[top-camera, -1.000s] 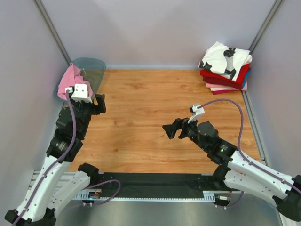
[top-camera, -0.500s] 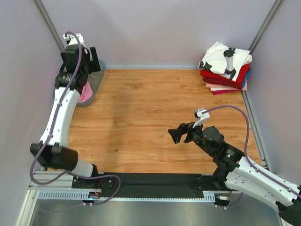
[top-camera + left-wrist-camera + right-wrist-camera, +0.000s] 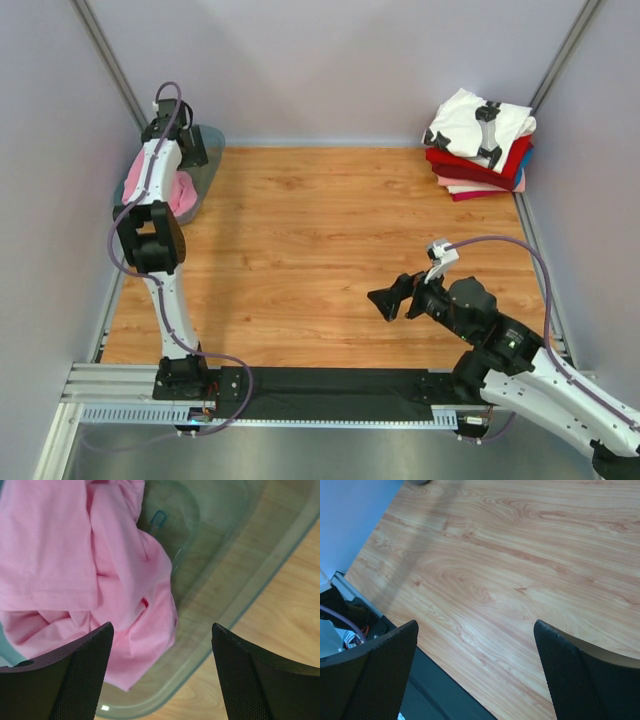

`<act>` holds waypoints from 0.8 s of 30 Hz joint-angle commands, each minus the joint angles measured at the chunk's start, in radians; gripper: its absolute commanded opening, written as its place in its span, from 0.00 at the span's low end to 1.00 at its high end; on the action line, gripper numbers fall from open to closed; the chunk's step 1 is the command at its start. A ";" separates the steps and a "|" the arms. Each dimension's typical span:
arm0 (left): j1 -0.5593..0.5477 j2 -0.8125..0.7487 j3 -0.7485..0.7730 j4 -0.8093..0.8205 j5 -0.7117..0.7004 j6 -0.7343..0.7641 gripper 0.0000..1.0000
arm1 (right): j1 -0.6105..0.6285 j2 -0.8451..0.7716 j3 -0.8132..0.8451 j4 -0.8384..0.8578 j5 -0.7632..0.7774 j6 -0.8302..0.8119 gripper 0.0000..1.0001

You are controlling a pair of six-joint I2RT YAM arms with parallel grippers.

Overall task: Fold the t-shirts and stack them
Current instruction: Grab the tshirt from the pile

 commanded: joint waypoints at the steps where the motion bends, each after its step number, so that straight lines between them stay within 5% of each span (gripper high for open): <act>1: 0.027 0.044 0.041 -0.028 0.029 0.020 0.86 | 0.006 -0.035 0.036 -0.056 -0.024 0.038 0.99; 8: 0.060 0.177 0.099 -0.049 0.006 0.016 0.71 | 0.004 -0.032 0.052 -0.079 0.004 0.015 0.99; 11: 0.071 0.182 0.116 -0.041 0.020 0.017 0.52 | 0.004 -0.003 0.062 -0.085 0.007 0.009 0.99; 12: 0.070 0.179 0.122 -0.041 0.014 0.020 0.31 | 0.006 0.003 0.062 -0.085 0.009 0.012 0.99; 14: 0.070 0.173 0.137 -0.040 0.010 0.026 0.16 | 0.006 0.013 0.056 -0.080 0.006 0.015 0.99; 15: 0.070 0.167 0.146 -0.049 0.009 0.029 0.00 | 0.006 0.017 0.049 -0.071 0.007 0.018 0.99; 24: -0.034 -0.118 0.266 -0.103 0.064 -0.003 0.00 | 0.004 0.052 0.057 -0.011 0.012 0.019 0.99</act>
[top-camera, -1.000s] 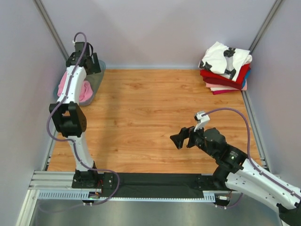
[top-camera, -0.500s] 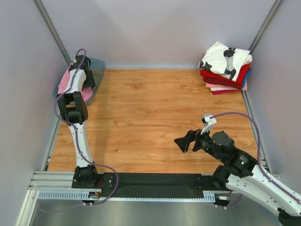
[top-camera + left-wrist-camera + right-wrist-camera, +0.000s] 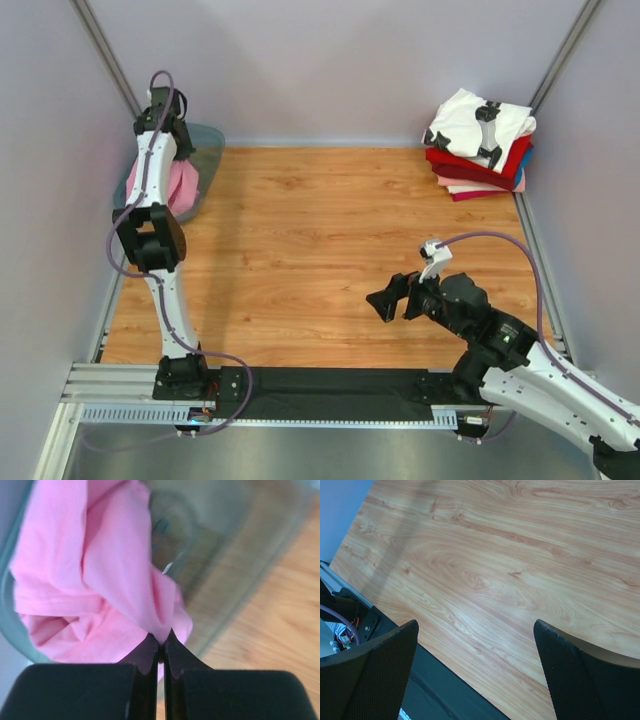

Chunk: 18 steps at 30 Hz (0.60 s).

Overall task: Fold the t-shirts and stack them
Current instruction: Grab the tshirt from the pile, then move the tshirt to the center of the board

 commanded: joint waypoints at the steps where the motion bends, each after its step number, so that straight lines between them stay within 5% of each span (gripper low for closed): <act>1: -0.075 -0.237 0.152 -0.010 0.077 -0.013 0.00 | 0.005 0.013 0.051 0.051 0.014 -0.002 0.98; 4: -0.119 -0.336 0.254 -0.056 0.120 -0.008 0.00 | 0.004 0.005 0.077 0.024 0.012 0.001 0.97; 8: -0.222 -0.526 0.199 -0.027 0.183 0.002 0.00 | 0.005 -0.045 0.114 -0.043 0.075 0.002 0.97; 16: -0.416 -0.604 0.058 -0.125 0.413 -0.034 0.03 | 0.005 -0.042 0.212 -0.292 0.518 0.133 0.99; 17: -0.429 -0.633 -0.065 -0.090 0.442 -0.039 0.11 | 0.005 -0.021 0.221 -0.335 0.541 0.159 1.00; 18: -0.437 -0.644 -0.137 -0.065 0.486 -0.037 0.51 | 0.005 -0.013 0.230 -0.355 0.581 0.176 1.00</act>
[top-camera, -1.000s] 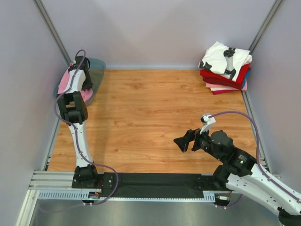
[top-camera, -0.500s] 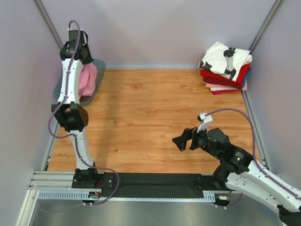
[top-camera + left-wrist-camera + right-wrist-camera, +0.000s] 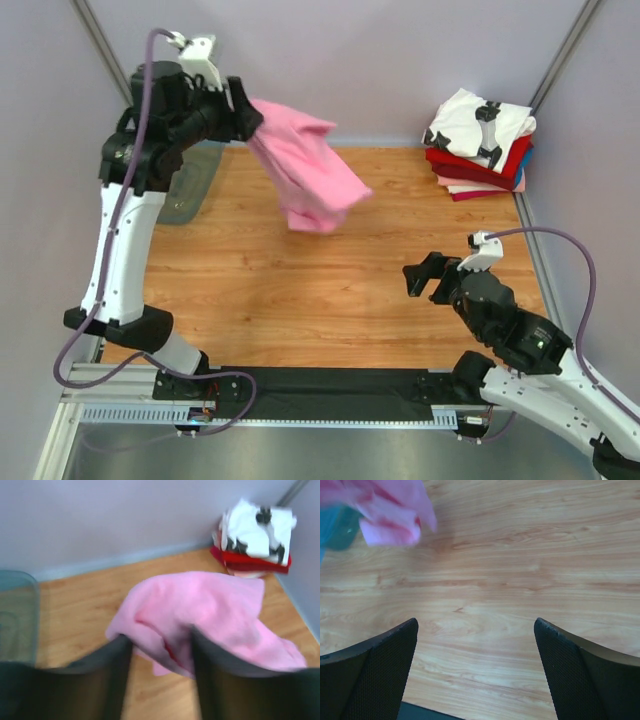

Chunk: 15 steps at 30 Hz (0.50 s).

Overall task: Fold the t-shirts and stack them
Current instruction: Move the tshirt to the center of the board

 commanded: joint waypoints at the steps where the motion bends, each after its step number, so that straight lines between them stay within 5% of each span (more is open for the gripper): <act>1: -0.021 0.051 -0.253 -0.032 0.144 -0.031 0.74 | 0.003 0.045 0.060 -0.147 0.222 0.095 1.00; 2: -0.024 0.068 -0.331 -0.060 0.141 -0.031 0.92 | 0.003 0.058 0.066 -0.170 0.234 0.107 1.00; 3: -0.027 0.076 -0.354 -0.085 0.126 -0.027 0.99 | 0.005 0.084 0.070 -0.179 0.245 0.124 1.00; 11: -0.055 -0.148 -0.833 0.085 0.071 -0.073 1.00 | -0.003 0.308 0.077 -0.085 0.147 0.110 1.00; 15: -0.096 -0.219 -0.969 0.100 0.005 -0.085 0.97 | -0.047 0.432 0.029 0.069 -0.135 0.076 0.97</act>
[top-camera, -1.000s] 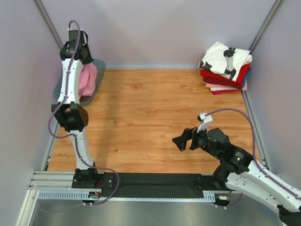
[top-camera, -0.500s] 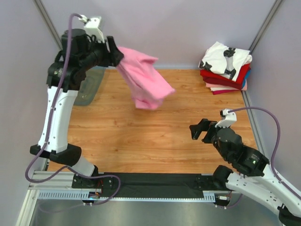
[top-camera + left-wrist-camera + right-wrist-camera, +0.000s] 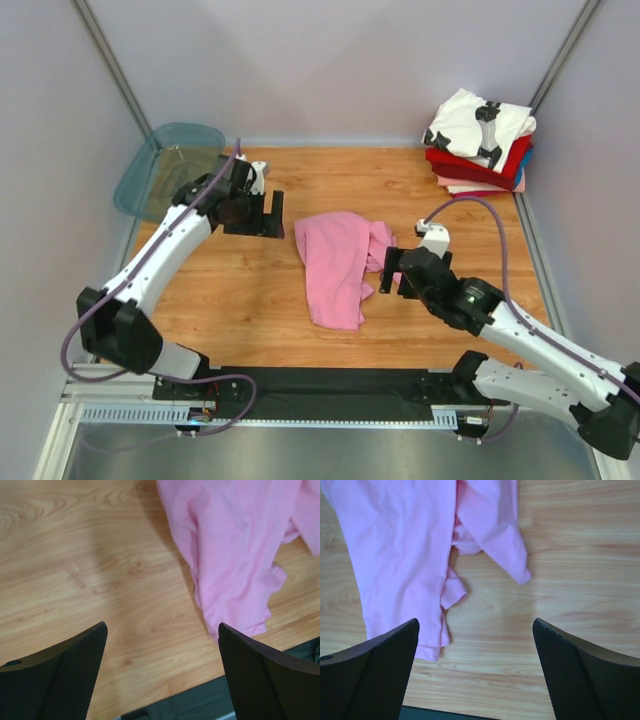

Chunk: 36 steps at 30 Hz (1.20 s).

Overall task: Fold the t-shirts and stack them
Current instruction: Move the tshirt to the center of the board, then flatten the tshirt out

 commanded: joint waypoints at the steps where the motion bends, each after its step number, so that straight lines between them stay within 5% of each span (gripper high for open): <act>1: -0.042 -0.155 -0.115 0.117 -0.038 -0.040 0.97 | -0.025 0.083 -0.029 0.178 -0.237 0.003 0.96; 5: -0.084 -0.250 -0.268 0.165 -0.041 -0.060 0.95 | 0.022 0.188 -0.089 0.331 -0.435 0.063 0.89; 11: -0.084 -0.362 -0.303 0.073 -0.110 -0.008 0.95 | 0.138 0.297 -0.140 0.373 -0.423 0.159 0.77; 28: -0.084 -0.476 -0.406 0.087 -0.213 0.067 0.96 | 0.150 0.522 -0.169 0.456 -0.477 0.198 0.48; 36: -0.084 -0.480 -0.409 0.084 -0.226 0.067 0.96 | 0.150 0.525 -0.129 0.408 -0.443 0.161 0.06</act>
